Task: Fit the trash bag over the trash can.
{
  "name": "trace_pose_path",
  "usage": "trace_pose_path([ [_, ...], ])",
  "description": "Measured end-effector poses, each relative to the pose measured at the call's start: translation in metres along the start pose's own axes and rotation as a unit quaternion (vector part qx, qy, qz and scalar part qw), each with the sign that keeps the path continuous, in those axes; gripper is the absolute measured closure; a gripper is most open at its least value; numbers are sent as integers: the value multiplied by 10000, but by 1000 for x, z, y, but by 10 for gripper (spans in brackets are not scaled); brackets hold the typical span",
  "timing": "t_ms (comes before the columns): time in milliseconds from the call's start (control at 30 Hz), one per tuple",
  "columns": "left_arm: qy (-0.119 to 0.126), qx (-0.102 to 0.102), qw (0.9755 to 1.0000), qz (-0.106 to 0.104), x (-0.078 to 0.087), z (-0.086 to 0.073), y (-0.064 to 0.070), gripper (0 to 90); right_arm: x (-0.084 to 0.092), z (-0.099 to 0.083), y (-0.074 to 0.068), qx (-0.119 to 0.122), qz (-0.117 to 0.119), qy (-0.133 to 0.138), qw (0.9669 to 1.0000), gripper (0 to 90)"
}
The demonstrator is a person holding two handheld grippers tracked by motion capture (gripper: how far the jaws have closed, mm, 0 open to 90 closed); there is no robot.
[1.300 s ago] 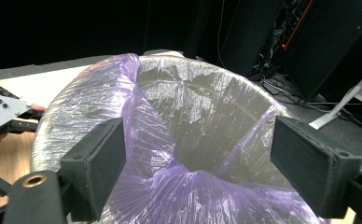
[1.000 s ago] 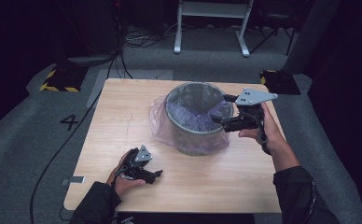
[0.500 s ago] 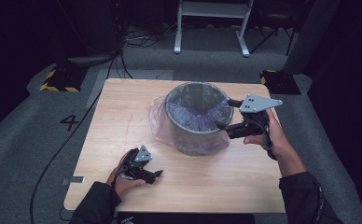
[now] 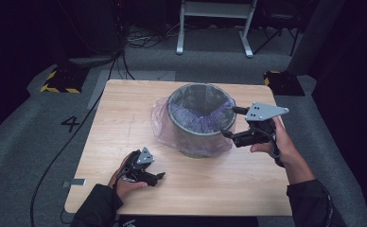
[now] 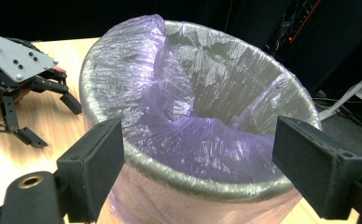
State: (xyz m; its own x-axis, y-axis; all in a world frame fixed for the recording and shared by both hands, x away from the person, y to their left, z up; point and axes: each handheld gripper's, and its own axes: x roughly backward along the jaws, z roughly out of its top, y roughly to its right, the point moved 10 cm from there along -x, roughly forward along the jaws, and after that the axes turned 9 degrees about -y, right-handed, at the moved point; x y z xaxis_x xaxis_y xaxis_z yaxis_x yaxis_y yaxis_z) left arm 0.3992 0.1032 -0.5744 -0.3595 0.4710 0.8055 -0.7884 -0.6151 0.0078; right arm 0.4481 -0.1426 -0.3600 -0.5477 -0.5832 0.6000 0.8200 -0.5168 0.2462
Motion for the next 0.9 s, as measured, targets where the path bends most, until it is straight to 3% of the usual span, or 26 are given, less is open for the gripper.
trace_pose_path([
  [900,0,0,10000,0,0,0,0,141,-3,-36,-8,132,-71,-400,9991,166],
])
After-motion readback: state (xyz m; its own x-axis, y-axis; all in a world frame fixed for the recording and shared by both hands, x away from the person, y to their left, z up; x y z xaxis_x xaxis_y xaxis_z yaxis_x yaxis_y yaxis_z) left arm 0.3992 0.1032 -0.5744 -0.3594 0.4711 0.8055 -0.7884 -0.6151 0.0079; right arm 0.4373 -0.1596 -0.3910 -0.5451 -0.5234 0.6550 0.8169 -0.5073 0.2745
